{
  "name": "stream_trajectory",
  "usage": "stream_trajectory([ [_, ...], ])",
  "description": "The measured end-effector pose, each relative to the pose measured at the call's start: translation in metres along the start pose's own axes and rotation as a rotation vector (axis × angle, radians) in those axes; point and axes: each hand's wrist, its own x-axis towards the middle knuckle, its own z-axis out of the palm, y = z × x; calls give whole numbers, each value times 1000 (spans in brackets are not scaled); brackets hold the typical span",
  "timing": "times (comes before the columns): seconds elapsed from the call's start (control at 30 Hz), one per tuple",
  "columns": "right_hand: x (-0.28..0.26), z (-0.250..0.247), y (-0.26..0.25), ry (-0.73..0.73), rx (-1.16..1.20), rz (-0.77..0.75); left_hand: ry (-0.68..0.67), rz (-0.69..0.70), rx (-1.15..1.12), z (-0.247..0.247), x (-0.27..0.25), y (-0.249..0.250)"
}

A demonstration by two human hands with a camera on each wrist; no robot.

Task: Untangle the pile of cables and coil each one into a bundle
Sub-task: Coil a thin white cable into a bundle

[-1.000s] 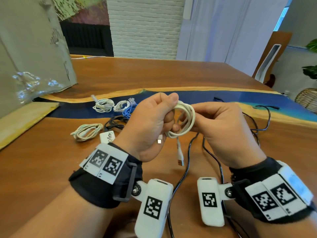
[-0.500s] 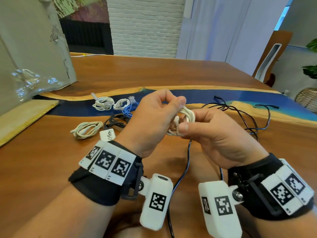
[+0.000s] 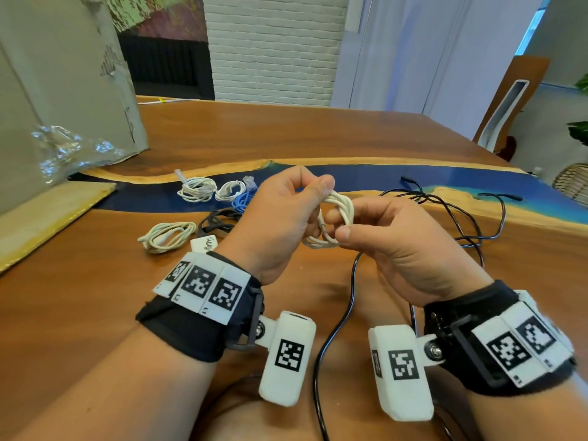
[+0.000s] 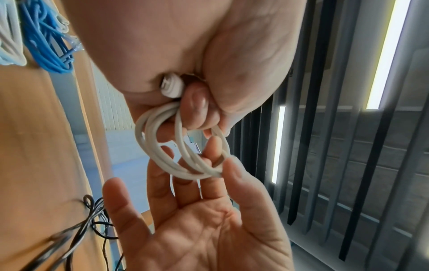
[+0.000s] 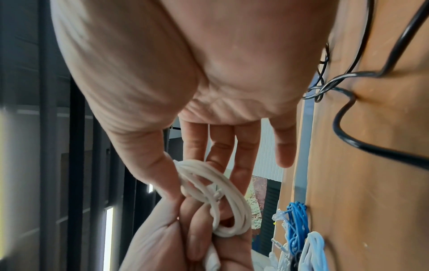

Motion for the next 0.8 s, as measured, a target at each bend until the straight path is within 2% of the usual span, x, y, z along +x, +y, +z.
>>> stream_trajectory([
  [0.13, 2, 4, 4, 124, -392, -51, 24, 37, 85, 4, -1, -3],
  [0.23, 4, 3, 5, 290, -494, -91, 7, 46, 118, 7, -2, -3],
  [0.37, 0, -4, -1, 303, -387, -85, 11, 45, 87, 6, -2, -1],
  [0.53, 1, -6, -10, 224, 106, 7, 59, 47, 46, 1, 1, 2],
  [0.6, 3, -4, -10, 232, 222, 29, 53, 53, 68, 4, 0, 1],
  [0.7, 4, -2, -8, 245, 277, 37, 57, 62, 125, 8, -1, -2],
  [0.8, 5, 0, -7, 298, 235, 67, 78, 82, 189, 6, -1, -2],
])
